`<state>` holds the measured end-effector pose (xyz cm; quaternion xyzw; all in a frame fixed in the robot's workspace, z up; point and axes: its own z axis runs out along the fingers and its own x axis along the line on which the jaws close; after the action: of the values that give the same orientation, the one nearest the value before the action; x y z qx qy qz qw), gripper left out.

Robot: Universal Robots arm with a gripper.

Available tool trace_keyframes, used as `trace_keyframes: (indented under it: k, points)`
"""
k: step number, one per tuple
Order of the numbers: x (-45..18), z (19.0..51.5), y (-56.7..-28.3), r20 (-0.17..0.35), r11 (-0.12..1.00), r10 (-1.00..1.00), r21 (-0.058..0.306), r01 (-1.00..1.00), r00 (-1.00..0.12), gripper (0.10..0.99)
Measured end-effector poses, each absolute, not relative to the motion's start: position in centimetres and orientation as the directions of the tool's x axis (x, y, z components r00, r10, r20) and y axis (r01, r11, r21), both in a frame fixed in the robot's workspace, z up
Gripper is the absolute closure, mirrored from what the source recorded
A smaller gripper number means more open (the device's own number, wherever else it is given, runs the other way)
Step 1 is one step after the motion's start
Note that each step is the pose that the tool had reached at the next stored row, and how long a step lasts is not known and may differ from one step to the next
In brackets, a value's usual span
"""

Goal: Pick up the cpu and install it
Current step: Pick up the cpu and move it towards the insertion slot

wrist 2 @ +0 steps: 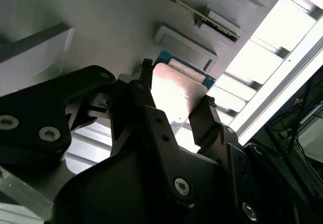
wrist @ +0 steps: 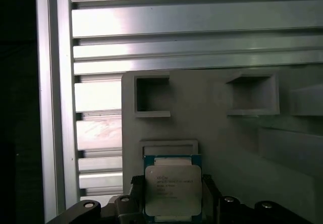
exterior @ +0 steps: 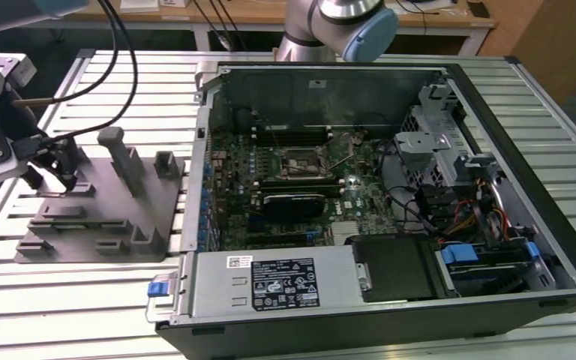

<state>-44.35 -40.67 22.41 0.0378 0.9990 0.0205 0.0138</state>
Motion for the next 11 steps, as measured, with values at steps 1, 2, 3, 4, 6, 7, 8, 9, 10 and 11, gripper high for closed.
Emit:
trace_keyframes:
  k: [1,2,3,4,6,7,8,9,10,11]
  points:
    - [-44.3,22.5,-40.7,-0.026,0.996,0.076,0.042,0.075,-0.997,0.545]
    - [-44.3,22.6,-40.7,-0.026,0.996,0.076,0.042,0.075,-0.997,0.545]
    - [-44.3,22.7,-40.7,-0.026,0.996,0.076,0.042,0.075,-0.997,0.545]
    - [-44.3,22.8,-40.7,-0.026,0.996,0.076,0.042,0.075,-0.997,0.545]
    - [-44.3,23.0,-40.7,-0.026,0.996,0.076,0.042,0.075,-0.997,0.545]
    - [-44.3,23.1,-40.7,-0.026,0.996,0.076,0.042,0.075,-0.997,0.545]
    - [-44.3,23.2,-40.7,-0.026,0.996,0.076,0.042,0.075,-0.997,0.545]
    - [-44.3,23.4,-40.7,-0.026,0.996,0.076,0.042,0.075,-0.997,0.545]
    - [-44.3,23.5,-40.7,-0.026,0.996,0.076,0.042,0.075,-0.997,0.545]
    - [-44.3,23.6,-40.7,-0.026,0.996,0.076,0.042,0.075,-0.997,0.545]
